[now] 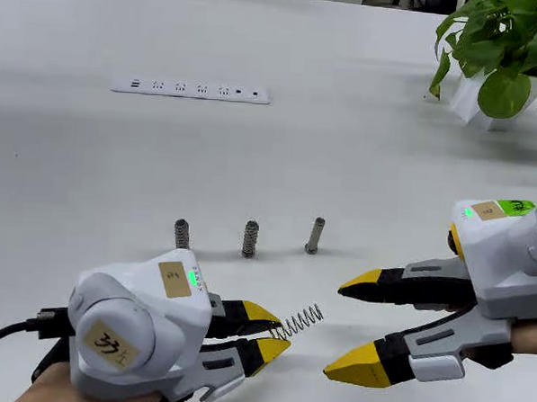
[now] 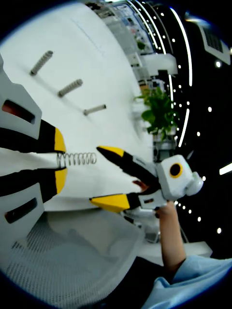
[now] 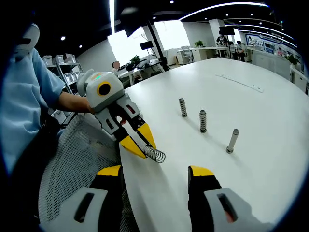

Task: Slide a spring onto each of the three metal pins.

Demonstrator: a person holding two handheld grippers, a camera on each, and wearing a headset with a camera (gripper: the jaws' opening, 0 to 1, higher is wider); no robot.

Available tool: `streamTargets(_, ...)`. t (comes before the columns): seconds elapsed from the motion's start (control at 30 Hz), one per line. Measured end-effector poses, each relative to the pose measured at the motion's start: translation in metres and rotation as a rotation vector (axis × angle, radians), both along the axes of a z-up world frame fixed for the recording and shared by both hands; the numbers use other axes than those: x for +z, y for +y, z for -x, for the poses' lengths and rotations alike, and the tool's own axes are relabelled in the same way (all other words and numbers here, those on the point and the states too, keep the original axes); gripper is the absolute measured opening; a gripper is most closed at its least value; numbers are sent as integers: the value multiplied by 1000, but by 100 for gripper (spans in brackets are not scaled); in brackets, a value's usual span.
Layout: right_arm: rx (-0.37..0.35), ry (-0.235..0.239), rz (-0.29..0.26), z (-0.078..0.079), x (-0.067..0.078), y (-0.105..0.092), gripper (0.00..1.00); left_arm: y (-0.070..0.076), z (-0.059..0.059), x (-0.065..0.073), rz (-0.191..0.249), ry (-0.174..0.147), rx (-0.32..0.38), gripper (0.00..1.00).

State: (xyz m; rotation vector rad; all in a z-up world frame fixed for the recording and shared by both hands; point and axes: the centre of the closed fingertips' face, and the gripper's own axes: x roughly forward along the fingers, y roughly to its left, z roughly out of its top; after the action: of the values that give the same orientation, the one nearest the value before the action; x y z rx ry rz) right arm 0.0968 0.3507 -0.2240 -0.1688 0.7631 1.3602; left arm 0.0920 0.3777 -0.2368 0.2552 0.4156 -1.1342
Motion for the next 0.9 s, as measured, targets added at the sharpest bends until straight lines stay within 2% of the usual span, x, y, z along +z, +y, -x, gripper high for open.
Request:
streamTargets(0.1,20,14,6,-1,2,2,44,0,1,2,8,-5,-9,10)
streamTargets(0.23,50,32,3,1,8,6,39,-2,3,5,14,-5,-26,10)
streamTargets(0.33,74,46,-7,-1,11,9,29,-4,7,6,14,-8,-49,10)
streamTargets(0.7,113,97,-1,7,12,7,15,-10,13,10,30,-3,-94,10)
streamTargets(0.9,120,107,1,8,13,5,14,-12,14,9,35,-4,-95,10)
